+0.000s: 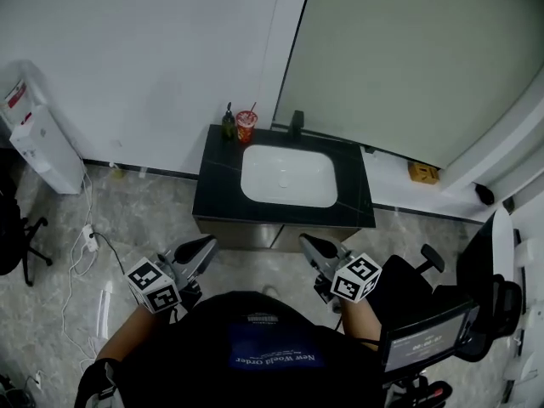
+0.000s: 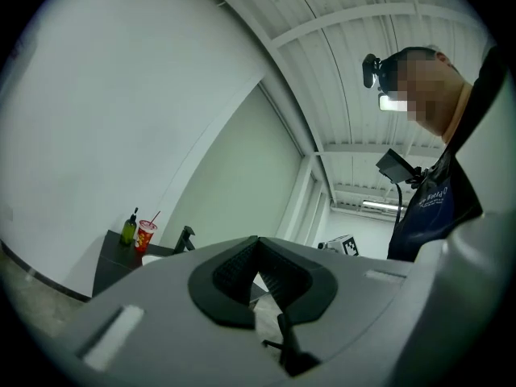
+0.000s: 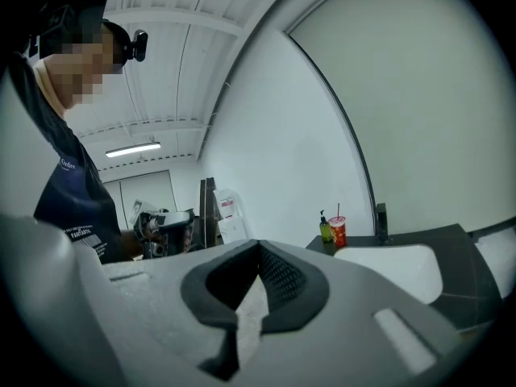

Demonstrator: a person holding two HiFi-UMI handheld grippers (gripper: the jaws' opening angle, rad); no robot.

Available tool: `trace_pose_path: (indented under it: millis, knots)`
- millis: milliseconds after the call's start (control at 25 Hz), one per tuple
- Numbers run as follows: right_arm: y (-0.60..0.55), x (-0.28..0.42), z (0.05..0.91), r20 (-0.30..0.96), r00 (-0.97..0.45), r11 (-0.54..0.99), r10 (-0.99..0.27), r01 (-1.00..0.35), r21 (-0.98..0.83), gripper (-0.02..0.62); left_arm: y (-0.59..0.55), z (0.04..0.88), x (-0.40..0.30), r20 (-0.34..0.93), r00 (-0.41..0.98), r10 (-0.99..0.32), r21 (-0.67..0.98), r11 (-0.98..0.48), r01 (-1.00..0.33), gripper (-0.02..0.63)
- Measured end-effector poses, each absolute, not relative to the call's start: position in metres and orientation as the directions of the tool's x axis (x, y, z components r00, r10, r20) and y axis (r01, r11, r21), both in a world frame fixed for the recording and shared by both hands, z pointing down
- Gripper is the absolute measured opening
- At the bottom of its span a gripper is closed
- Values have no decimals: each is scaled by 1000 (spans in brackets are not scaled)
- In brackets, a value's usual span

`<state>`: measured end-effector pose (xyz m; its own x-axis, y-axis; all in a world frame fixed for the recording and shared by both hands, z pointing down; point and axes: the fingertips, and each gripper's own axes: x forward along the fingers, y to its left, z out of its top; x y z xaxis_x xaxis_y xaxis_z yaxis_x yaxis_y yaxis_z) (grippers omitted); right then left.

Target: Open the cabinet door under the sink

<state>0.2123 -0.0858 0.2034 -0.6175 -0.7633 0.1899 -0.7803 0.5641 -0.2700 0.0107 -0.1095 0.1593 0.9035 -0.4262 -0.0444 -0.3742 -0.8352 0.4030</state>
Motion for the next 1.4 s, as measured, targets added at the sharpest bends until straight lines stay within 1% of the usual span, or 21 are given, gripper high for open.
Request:
trace_pose_path:
  millis: [120, 240, 360, 480, 640, 760, 920, 1120, 1280, 1400]
  knots:
    - [-116, 239, 206, 173, -660, 608, -731, -745, -275, 2, -123, 156, 27, -37, 863, -504, 388, -803, -453, 0]
    - [-146, 269, 192, 153, -703, 660, -695, -707, -254, 2, -135, 153, 55, -34, 831, -555, 388, -774, -501, 0]
    - [-171, 294, 188, 145, -739, 697, -658, -670, -253, 2, -147, 153, 95, -15, 822, -569, 396, -758, -518, 0]
    - [-183, 314, 202, 157, -767, 714, -622, -638, -288, 2, -154, 155, 129, 8, 824, -566, 383, -760, -526, 0]
    - [-197, 331, 220, 157, -781, 711, -605, -618, -334, 2, -160, 166, 143, 46, 814, -579, 381, -743, -550, 0]
    - [-205, 329, 231, 168, -789, 712, -592, -608, -351, 2, -167, 172, 140, 67, 799, -598, 396, -719, -571, 0]
    - [-219, 310, 236, 188, -791, 709, -582, -607, -358, 2, -182, 179, 127, 70, 803, -592, 424, -711, -561, 0]
    - [-238, 263, 225, 212, -791, 729, -573, -611, -309, 2, -211, 183, 88, 10, 820, -572, 432, -737, -519, 0]
    - [-253, 233, 218, 237, -777, 727, -583, -629, -276, 2, -231, 179, 57, 2, 825, -566, 444, -738, -507, 0]
    - [-262, 211, 218, 258, -772, 724, -581, -635, -270, 2, -240, 180, 35, -35, 829, -558, 461, -745, -482, 0]
